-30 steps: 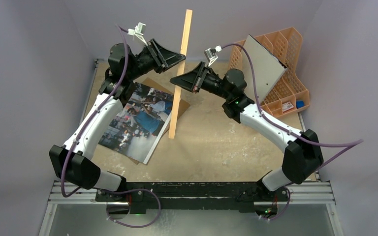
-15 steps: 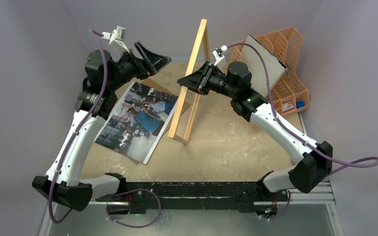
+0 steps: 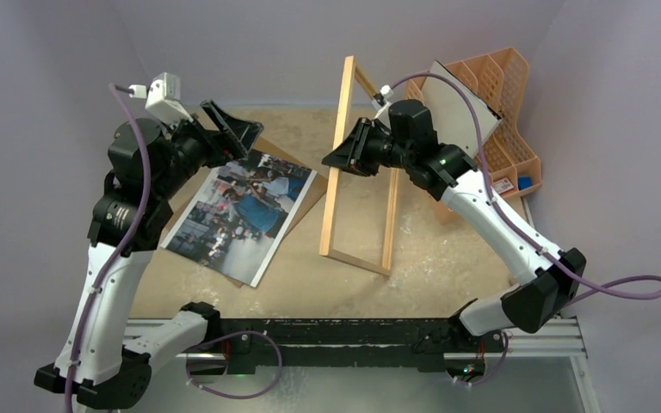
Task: Put the photo into the frame
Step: Turn over the photo frame at the center of the board.
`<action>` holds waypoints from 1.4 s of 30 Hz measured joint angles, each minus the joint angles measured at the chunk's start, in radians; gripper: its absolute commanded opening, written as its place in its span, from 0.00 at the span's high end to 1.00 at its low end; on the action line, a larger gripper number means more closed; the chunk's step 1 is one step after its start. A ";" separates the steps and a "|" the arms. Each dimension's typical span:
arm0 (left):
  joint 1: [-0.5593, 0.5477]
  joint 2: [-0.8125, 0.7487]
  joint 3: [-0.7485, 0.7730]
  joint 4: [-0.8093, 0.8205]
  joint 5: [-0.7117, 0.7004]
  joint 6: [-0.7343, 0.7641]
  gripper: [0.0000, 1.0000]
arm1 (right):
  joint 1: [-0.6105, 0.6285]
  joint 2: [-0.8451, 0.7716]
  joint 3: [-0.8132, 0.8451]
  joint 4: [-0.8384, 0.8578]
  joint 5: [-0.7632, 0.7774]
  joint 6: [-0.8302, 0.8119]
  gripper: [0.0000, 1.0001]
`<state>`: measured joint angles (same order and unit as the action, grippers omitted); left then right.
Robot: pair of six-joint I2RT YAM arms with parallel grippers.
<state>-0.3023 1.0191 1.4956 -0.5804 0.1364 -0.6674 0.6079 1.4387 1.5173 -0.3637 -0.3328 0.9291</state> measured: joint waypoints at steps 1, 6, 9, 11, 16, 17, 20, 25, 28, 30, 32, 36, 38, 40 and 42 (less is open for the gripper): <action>0.000 -0.014 -0.003 -0.014 -0.011 0.003 0.18 | 0.000 0.000 -0.004 -0.016 0.008 -0.008 1.00; 0.000 -0.099 -0.066 -0.053 -0.045 0.008 0.18 | 0.016 0.016 -0.067 -0.027 0.041 -0.029 1.00; 0.000 -0.112 -0.074 -0.093 -0.063 0.011 0.18 | 0.044 0.069 -0.074 0.000 0.056 -0.034 1.00; 0.000 -0.112 -0.074 -0.105 -0.075 0.022 0.18 | 0.074 0.116 -0.074 0.031 0.079 -0.029 1.00; 0.000 -0.106 -0.079 -0.126 -0.117 0.045 0.18 | 0.127 0.259 -0.074 0.097 0.101 -0.013 1.00; 0.000 -0.104 -0.082 -0.128 -0.130 0.052 0.18 | 0.140 0.288 -0.073 0.111 0.115 -0.011 1.00; 0.000 -0.094 -0.084 -0.132 -0.160 0.068 0.18 | 0.167 0.356 -0.073 0.149 0.150 0.001 1.00; 0.000 -0.058 -0.085 -0.132 -0.202 0.101 0.18 | 0.178 0.445 -0.061 0.201 0.178 0.011 1.00; 0.000 -0.034 -0.095 -0.129 -0.224 0.113 0.18 | 0.180 0.526 -0.022 0.206 0.183 0.000 1.00; 0.000 -0.019 -0.103 -0.126 -0.232 0.114 0.18 | 0.187 0.565 -0.019 0.212 0.186 -0.012 1.00; 0.000 0.001 -0.104 -0.123 -0.235 0.114 0.18 | 0.196 0.594 -0.019 0.208 0.195 -0.031 1.00; 0.000 0.029 -0.119 -0.116 -0.241 0.115 0.17 | 0.209 0.621 -0.023 0.201 0.224 -0.053 0.96; 0.000 0.038 -0.132 -0.116 -0.245 0.123 0.17 | 0.215 0.620 -0.040 0.204 0.239 -0.060 0.94; 0.000 0.051 -0.134 -0.117 -0.249 0.138 0.17 | 0.217 0.617 -0.062 0.210 0.256 -0.063 0.93; 0.000 0.067 -0.134 -0.117 -0.255 0.156 0.17 | 0.220 0.613 -0.087 0.214 0.265 -0.068 0.92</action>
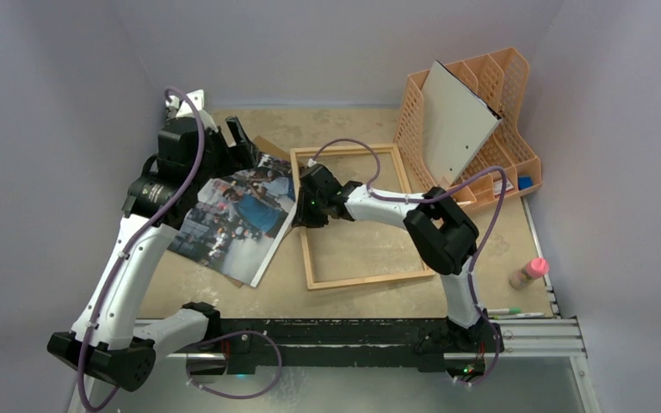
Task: Put the photo into the frame
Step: Turn over the photo frame at the center of the board.
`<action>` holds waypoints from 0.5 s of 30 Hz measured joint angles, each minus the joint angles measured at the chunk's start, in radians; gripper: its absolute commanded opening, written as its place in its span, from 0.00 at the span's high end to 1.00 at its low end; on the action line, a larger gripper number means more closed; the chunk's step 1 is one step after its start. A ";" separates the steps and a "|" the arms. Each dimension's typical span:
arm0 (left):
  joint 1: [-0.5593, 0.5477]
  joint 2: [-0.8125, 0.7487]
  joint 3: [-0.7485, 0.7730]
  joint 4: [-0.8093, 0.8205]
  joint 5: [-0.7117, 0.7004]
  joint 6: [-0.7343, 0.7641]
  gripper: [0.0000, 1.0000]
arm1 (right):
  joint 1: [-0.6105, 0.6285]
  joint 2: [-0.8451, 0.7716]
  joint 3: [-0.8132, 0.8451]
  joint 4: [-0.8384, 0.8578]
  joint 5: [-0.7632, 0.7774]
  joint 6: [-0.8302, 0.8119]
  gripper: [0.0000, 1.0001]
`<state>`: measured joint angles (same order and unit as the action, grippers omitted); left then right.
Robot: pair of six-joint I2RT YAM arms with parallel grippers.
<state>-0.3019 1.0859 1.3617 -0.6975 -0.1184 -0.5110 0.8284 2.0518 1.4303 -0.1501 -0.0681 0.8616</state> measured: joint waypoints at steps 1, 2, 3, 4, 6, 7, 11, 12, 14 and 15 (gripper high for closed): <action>0.000 0.009 0.000 0.000 -0.002 0.008 0.17 | 0.003 -0.005 -0.015 0.004 0.007 -0.003 0.92; 0.000 0.016 0.000 0.000 -0.003 0.015 0.17 | 0.005 -0.010 -0.027 0.006 0.011 -0.004 0.92; 0.001 0.025 0.000 -0.001 -0.005 0.025 0.17 | 0.008 -0.018 -0.043 0.010 0.018 -0.005 0.91; 0.002 0.033 0.000 -0.001 -0.006 0.031 0.17 | 0.012 -0.026 -0.058 0.011 0.025 -0.006 0.90; 0.007 0.042 -0.004 0.000 -0.006 0.039 0.16 | 0.015 -0.031 -0.067 0.013 0.031 -0.006 0.88; 0.012 0.044 -0.012 0.002 -0.006 0.043 0.16 | 0.016 -0.031 -0.067 0.014 0.035 -0.006 0.85; 0.040 0.047 -0.059 0.006 -0.001 0.045 0.16 | 0.016 -0.029 -0.065 0.021 0.048 -0.006 0.75; 0.052 0.051 -0.074 0.008 0.003 0.044 0.16 | 0.017 -0.027 -0.061 0.019 0.051 -0.006 0.71; 0.080 0.070 -0.099 0.008 0.012 0.044 0.15 | 0.016 -0.016 -0.043 0.013 0.056 -0.006 0.64; 0.095 0.087 -0.107 0.008 0.014 0.043 0.15 | 0.016 -0.008 -0.032 0.013 0.059 -0.005 0.59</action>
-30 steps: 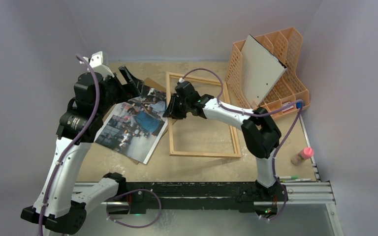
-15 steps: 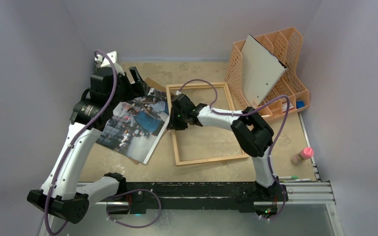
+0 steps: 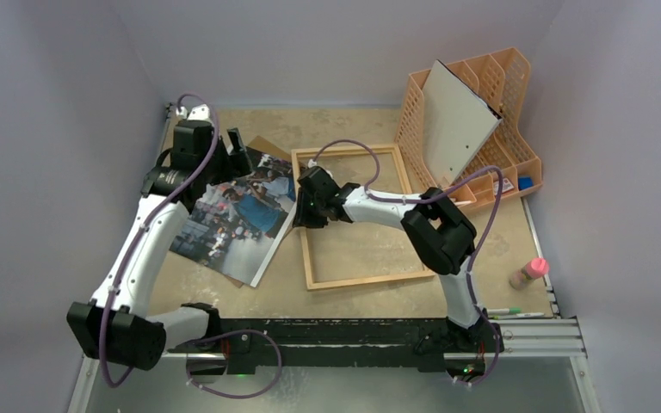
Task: Put the photo into the frame
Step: Turn over the photo frame at the center of the board.
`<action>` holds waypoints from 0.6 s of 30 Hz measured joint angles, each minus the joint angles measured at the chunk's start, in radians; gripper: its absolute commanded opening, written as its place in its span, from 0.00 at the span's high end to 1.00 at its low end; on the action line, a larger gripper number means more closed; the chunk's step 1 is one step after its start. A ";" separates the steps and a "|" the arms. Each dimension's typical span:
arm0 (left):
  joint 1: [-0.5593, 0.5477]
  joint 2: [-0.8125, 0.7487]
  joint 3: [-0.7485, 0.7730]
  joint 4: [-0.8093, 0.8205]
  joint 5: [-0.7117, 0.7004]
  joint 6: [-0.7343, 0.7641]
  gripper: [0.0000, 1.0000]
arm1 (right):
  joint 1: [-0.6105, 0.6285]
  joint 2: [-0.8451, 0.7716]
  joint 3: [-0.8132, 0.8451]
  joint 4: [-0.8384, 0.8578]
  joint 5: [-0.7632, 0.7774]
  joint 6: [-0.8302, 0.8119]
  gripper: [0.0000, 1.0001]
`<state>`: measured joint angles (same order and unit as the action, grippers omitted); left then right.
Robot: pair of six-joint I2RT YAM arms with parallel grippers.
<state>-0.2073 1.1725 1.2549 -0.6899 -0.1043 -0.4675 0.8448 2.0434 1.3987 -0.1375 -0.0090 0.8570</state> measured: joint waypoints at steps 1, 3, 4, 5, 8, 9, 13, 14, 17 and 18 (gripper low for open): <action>0.014 0.022 -0.005 0.000 0.001 0.000 0.15 | -0.001 0.010 0.011 0.000 0.002 0.008 0.53; 0.039 0.068 -0.010 0.000 0.004 0.000 0.14 | -0.004 0.028 0.027 -0.001 0.015 0.023 0.40; 0.052 0.094 -0.011 0.000 0.004 0.000 0.14 | -0.008 0.036 0.034 -0.004 0.016 0.034 0.35; 0.065 0.118 -0.012 0.000 0.004 0.000 0.13 | -0.013 0.036 0.046 -0.005 0.021 0.034 0.31; 0.112 0.174 -0.024 0.003 0.003 -0.002 0.12 | -0.022 0.037 0.065 -0.010 0.030 0.036 0.23; 0.135 0.189 -0.029 0.003 0.003 -0.003 0.12 | -0.024 0.037 0.073 -0.017 0.037 0.035 0.22; 0.261 0.212 -0.077 0.045 0.002 -0.029 0.12 | -0.030 0.037 0.120 -0.055 0.060 0.017 0.22; 0.304 0.212 -0.094 0.055 -0.003 -0.045 0.12 | -0.030 0.037 0.137 -0.061 0.069 0.010 0.22; 0.425 0.203 -0.167 0.100 -0.026 -0.102 0.12 | -0.030 0.037 0.182 -0.057 0.072 -0.030 0.25; 0.454 0.192 -0.202 0.115 -0.038 -0.126 0.11 | -0.029 0.037 0.193 -0.053 0.069 -0.042 0.27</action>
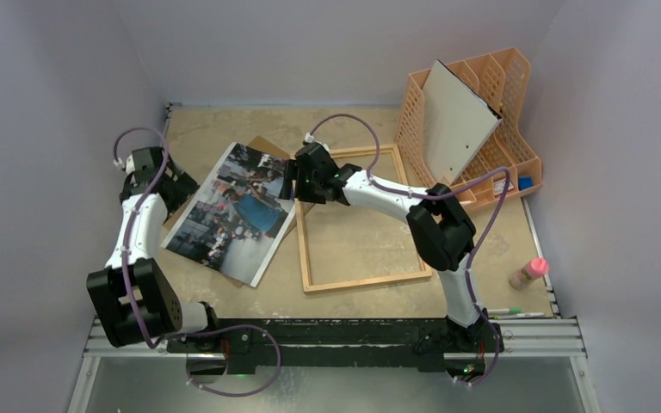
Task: Put the photo into the frame
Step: Turn over the photo frame at the center of the board, then pick up the photo frame item at the center of the board.
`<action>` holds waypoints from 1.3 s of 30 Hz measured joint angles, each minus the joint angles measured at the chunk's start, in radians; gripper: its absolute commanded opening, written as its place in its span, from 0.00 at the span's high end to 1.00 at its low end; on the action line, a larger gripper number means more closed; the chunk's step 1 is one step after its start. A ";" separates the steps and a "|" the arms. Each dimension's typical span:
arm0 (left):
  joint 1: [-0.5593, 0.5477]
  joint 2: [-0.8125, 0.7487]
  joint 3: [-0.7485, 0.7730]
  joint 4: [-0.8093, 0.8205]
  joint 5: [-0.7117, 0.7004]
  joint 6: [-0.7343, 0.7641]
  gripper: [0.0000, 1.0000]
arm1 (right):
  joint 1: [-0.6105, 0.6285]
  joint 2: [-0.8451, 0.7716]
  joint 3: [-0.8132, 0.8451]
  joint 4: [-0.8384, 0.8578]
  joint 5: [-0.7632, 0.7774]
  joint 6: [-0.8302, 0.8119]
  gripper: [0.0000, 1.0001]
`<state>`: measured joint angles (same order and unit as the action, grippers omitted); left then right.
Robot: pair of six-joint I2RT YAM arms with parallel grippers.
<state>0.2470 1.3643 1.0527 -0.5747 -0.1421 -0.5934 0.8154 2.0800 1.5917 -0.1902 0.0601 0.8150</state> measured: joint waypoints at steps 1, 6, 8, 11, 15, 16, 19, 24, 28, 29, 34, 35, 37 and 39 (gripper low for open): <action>0.026 -0.019 -0.043 0.008 -0.012 -0.023 0.11 | 0.001 0.000 0.011 0.010 -0.006 -0.015 0.28; 0.083 -0.171 -0.232 0.014 -0.069 -0.137 0.11 | 0.010 0.024 0.090 0.034 -0.076 -0.067 0.29; 0.092 -0.225 -0.288 0.014 -0.094 -0.176 0.11 | 0.022 0.064 0.157 0.035 -0.095 -0.085 0.29; 0.111 -0.248 -0.350 0.036 -0.109 -0.211 0.11 | 0.045 0.148 0.267 0.038 -0.129 -0.113 0.29; 0.137 -0.249 -0.412 0.043 -0.124 -0.240 0.11 | 0.085 0.249 0.368 0.021 -0.156 -0.141 0.30; 0.142 -0.249 -0.421 0.043 -0.133 -0.248 0.11 | 0.093 0.272 0.389 0.012 -0.158 -0.147 0.30; 0.154 -0.252 -0.458 0.064 -0.148 -0.265 0.12 | 0.114 0.334 0.445 -0.008 -0.160 -0.169 0.30; 0.175 -0.248 -0.528 0.096 -0.143 -0.288 0.13 | 0.131 0.397 0.489 -0.028 -0.158 -0.195 0.30; 0.190 -0.246 -0.553 0.121 -0.133 -0.302 0.13 | 0.128 0.401 0.496 -0.026 -0.157 -0.212 0.30; 0.193 -0.246 -0.560 0.134 -0.130 -0.305 0.13 | 0.127 0.401 0.496 -0.026 -0.156 -0.214 0.30; 0.206 -0.254 -0.600 0.276 -0.098 -0.333 0.15 | 0.127 0.401 0.488 -0.018 -0.156 -0.222 0.31; 0.211 -0.260 -0.616 0.321 -0.090 -0.342 0.15 | 0.127 0.401 0.483 -0.008 -0.154 -0.224 0.31; 0.216 -0.270 -0.636 0.370 -0.081 -0.357 0.15 | 0.127 0.401 0.471 0.017 -0.153 -0.230 0.31; 0.219 -0.284 -0.657 0.408 -0.072 -0.370 0.15 | 0.127 0.401 0.467 0.032 -0.151 -0.235 0.31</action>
<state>0.4664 1.0801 0.3958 -0.1669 -0.2138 -0.9630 0.9424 2.4805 2.0583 -0.1585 -0.0906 0.5804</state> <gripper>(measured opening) 0.849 0.692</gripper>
